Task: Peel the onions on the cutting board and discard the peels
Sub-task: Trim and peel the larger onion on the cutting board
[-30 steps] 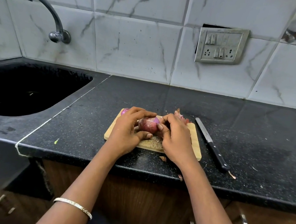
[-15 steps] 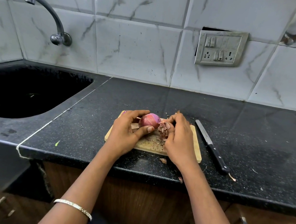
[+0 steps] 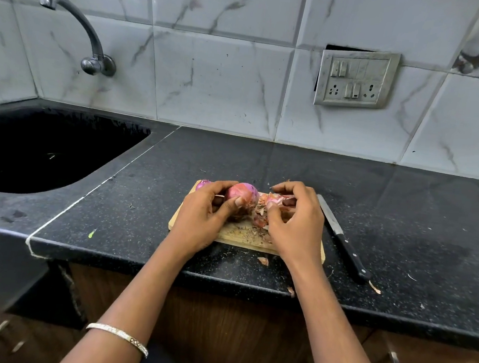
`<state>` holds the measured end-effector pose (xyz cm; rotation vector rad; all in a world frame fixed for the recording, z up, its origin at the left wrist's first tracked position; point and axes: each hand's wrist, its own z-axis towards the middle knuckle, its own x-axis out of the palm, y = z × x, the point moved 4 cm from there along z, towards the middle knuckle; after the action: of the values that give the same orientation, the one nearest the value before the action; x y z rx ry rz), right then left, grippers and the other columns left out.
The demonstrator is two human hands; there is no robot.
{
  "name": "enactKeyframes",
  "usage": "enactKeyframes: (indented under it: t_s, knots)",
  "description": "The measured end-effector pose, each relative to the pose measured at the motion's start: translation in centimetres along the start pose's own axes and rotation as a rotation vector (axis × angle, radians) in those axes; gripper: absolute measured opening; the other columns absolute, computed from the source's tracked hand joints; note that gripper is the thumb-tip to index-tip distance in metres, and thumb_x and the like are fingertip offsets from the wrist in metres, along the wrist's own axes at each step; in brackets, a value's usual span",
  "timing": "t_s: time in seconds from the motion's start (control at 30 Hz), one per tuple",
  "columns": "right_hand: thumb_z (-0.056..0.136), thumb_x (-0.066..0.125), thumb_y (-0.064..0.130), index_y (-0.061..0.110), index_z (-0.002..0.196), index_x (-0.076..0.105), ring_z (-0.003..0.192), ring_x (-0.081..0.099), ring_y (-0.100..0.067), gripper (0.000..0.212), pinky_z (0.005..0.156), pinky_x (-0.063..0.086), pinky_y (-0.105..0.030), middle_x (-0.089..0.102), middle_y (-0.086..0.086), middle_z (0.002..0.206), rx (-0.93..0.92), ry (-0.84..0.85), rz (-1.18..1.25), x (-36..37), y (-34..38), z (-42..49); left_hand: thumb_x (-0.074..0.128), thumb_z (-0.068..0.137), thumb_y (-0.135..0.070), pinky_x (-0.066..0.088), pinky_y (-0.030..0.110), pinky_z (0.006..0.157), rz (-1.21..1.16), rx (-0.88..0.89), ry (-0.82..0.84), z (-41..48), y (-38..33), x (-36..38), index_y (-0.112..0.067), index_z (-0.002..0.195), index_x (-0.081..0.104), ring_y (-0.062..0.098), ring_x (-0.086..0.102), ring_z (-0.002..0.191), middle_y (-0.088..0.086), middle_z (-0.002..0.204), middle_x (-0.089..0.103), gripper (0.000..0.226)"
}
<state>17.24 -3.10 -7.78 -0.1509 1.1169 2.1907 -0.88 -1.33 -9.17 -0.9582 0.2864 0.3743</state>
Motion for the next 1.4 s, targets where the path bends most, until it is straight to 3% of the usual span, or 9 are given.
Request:
enactKeyframes:
  t_s: [0.2,0.43,0.53,0.67,0.83,1.0,1.1,1.23,1.4]
  knots:
    - [0.090,0.072,0.030,0.029,0.105,0.066,0.099,0.062,-0.014,0.016,0.089,0.052,-0.048,0.066,0.015,0.101,-0.094,0.132,0.031,1.1,0.3,0.0,0.054,0.095,-0.053,0.053,0.020,0.089,0.038,-0.005,0.031,0.1,0.2,0.1,-0.023,0.130,0.066,0.000,0.066,0.104,-0.012,0.111,0.072,0.047]
    - [0.091,0.072,0.020,0.022,0.092,0.065,0.091,0.062,-0.014,0.007,0.088,0.050,-0.048,0.066,0.012,0.090,-0.089,0.120,0.077,0.9,0.2,0.1,0.053,0.097,-0.054,0.054,0.024,0.091,0.016,-0.006,0.090,0.0,0.2,0.2,-0.020,0.136,0.062,0.007,0.065,0.109,-0.008,0.116,0.071,0.053]
    - [0.092,0.068,0.014,0.023,0.090,0.060,0.097,0.055,-0.017,0.012,0.093,0.045,-0.049,0.061,0.011,0.094,-0.112,0.159,0.003,1.2,0.2,0.0,0.053,0.096,-0.053,0.052,0.018,0.090,0.023,-0.013,0.094,0.0,0.3,0.3,-0.020,0.136,0.063,0.004,0.065,0.108,-0.008,0.116,0.071,0.053]
    - [0.093,0.060,0.004,0.024,0.093,0.053,0.102,0.053,-0.021,0.022,0.085,0.043,-0.036,0.050,0.010,0.098,-0.048,0.086,-0.059,0.8,-0.1,0.0,0.056,0.099,-0.046,0.050,0.013,0.090,0.004,-0.034,0.063,0.0,0.4,0.2,-0.018,0.135,0.063,0.007,0.066,0.109,-0.007,0.116,0.072,0.046]
    - [0.084,0.064,0.003,0.023,0.108,0.059,0.100,0.059,-0.012,0.032,0.089,0.052,-0.037,0.057,0.011,0.108,-0.108,0.120,0.039,0.6,0.9,-0.2,0.076,0.091,-0.024,0.055,0.029,0.096,-0.012,0.000,0.059,0.0,0.3,0.3,-0.016,0.127,0.067,0.003,0.068,0.105,-0.012,0.113,0.071,0.038]
    - [0.085,0.070,0.009,0.021,0.106,0.067,0.099,0.061,-0.006,0.024,0.089,0.053,-0.033,0.061,0.014,0.104,-0.162,0.202,0.057,0.9,1.4,-0.3,0.082,0.074,-0.046,0.056,0.037,0.096,-0.031,-0.023,0.011,0.0,0.3,0.0,-0.023,0.118,0.069,0.006,0.068,0.105,-0.013,0.110,0.072,0.052]
    - [0.088,0.068,0.011,0.021,0.103,0.068,0.098,0.063,-0.007,0.019,0.087,0.053,-0.031,0.065,0.014,0.102,-0.163,0.191,0.071,0.8,1.2,-0.3,0.082,0.073,-0.039,0.055,0.033,0.098,-0.066,-0.020,0.037,-0.1,-0.1,0.0,-0.023,0.116,0.070,0.002,0.067,0.104,-0.012,0.110,0.072,0.047]
    - [0.087,0.072,0.013,0.021,0.102,0.068,0.098,0.064,-0.007,0.018,0.090,0.041,-0.010,0.068,0.010,0.102,-0.167,0.213,0.083,0.8,1.2,-0.3,0.077,0.064,-0.027,0.053,0.034,0.102,-0.073,-0.035,0.070,0.0,0.0,0.0,-0.025,0.119,0.070,0.004,0.065,0.109,-0.008,0.117,0.067,0.056]
    - [0.082,0.078,0.021,0.024,0.102,0.060,0.099,0.057,-0.004,0.027,0.085,0.040,-0.013,0.063,0.012,0.101,-0.192,0.253,0.058,1.0,1.3,-0.4,0.078,0.062,-0.032,0.052,0.025,0.103,-0.064,-0.015,0.078,-0.1,-0.2,0.2,-0.027,0.120,0.069,0.005,0.065,0.110,-0.004,0.119,0.063,0.059]
